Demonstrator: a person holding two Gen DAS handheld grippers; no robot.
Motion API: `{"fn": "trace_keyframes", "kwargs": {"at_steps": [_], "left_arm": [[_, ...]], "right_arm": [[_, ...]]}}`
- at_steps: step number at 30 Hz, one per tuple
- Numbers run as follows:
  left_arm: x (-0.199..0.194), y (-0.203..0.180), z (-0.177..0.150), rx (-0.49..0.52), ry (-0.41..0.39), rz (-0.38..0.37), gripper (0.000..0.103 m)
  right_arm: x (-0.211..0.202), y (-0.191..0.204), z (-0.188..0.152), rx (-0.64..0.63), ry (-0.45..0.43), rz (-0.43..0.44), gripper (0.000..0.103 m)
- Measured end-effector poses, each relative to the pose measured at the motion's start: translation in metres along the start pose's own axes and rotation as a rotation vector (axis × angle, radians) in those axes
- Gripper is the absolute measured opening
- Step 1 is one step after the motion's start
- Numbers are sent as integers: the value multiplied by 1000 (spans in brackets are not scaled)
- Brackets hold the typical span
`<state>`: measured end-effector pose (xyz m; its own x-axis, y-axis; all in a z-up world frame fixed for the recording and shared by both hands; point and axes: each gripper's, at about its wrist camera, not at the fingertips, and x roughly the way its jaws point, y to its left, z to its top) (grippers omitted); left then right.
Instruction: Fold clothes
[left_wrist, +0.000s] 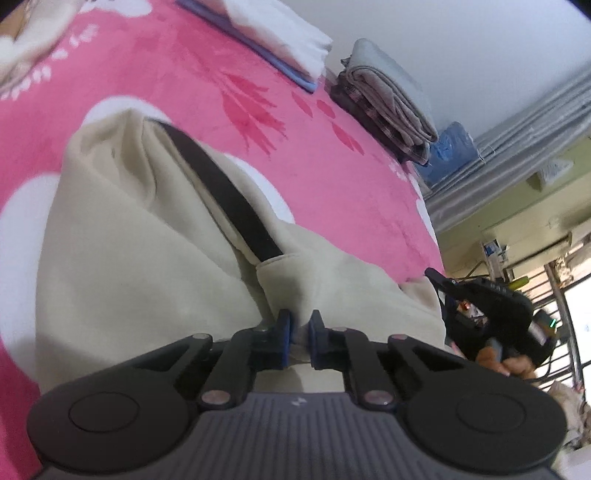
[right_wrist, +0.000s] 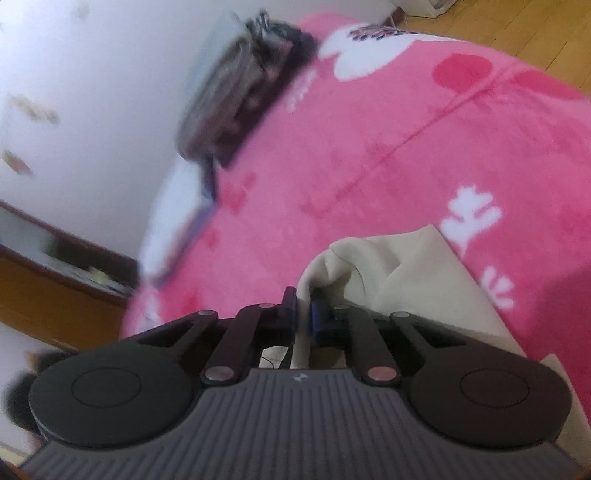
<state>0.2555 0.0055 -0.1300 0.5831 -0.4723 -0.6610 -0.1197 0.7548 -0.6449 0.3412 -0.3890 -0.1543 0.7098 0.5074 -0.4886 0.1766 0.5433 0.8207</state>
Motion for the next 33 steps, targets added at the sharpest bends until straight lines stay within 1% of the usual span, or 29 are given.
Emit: {"fn": "trace_keyframes", "kwargs": {"at_steps": [2, 4, 5, 6, 7, 8, 10, 12, 13, 14, 15, 16, 18, 19, 20, 22, 23, 24, 26, 28, 29, 31, 33], "left_arm": [[4, 6, -1, -31, 12, 6, 10], [6, 10, -1, -50, 16, 4, 10], [6, 10, -1, -46, 16, 7, 10], [6, 9, -1, -38, 14, 10, 10], [5, 9, -2, -31, 12, 13, 10], [5, 8, -3, -29, 9, 14, 10], [3, 7, -5, -33, 3, 14, 10], [0, 6, -7, -30, -4, 11, 10], [-1, 5, -8, -25, -8, 10, 10], [-3, 3, -9, -20, -11, 10, 10], [-4, 3, -10, -19, -13, 5, 10], [-3, 3, -10, -20, -16, 3, 10], [-1, 4, -10, -26, -19, -1, 10], [0, 5, -11, -26, -20, -1, 10], [2, 6, -12, -26, -21, 0, 10], [3, 9, -13, -38, -23, -8, 10], [4, 10, -14, -44, -24, -12, 10], [5, 12, -14, -50, -25, -17, 10], [4, 14, -14, -64, -22, -26, 11], [4, 16, -14, -76, -19, -32, 11], [4, 17, -15, -82, -19, -34, 11], [4, 17, -15, -80, -21, -32, 11], [3, 16, -15, -71, -26, -30, 11]], "right_arm": [[-2, -27, 0, 129, -14, 85, 6], [-4, -45, -1, 245, -22, 144, 6], [-6, -50, -2, 287, -24, 167, 7], [-9, -49, -1, 291, -21, 161, 8], [-14, -44, 0, 272, -19, 142, 12], [-19, -37, 2, 234, -13, 118, 18], [-25, -22, 3, 142, 10, 66, 25], [-25, -4, 2, 28, 47, 14, 25], [-24, 4, 0, -31, 53, -12, 23], [-23, 12, -1, -89, 60, -37, 9], [-22, 19, -3, -139, 61, -52, 4], [-22, 23, -3, -158, 46, -34, 3], [-24, 22, -1, -153, -14, 38, 3], [-24, 16, 0, -132, -38, 57, 3], [-20, 8, 1, -118, -53, 43, 2], [-10, -8, 0, -100, -77, -37, 2], [-4, -16, 0, -74, -71, -39, 2], [-4, -21, 1, -46, -69, -20, 1], [-12, -23, 2, 3, -89, 2, 7], [-30, -15, 1, -10, -120, -13, 11], [-40, -6, -2, -50, -124, -20, 11], [-58, 14, -11, -157, -91, -9, 11], [-69, 47, -37, -369, -35, -24, 11]]}}
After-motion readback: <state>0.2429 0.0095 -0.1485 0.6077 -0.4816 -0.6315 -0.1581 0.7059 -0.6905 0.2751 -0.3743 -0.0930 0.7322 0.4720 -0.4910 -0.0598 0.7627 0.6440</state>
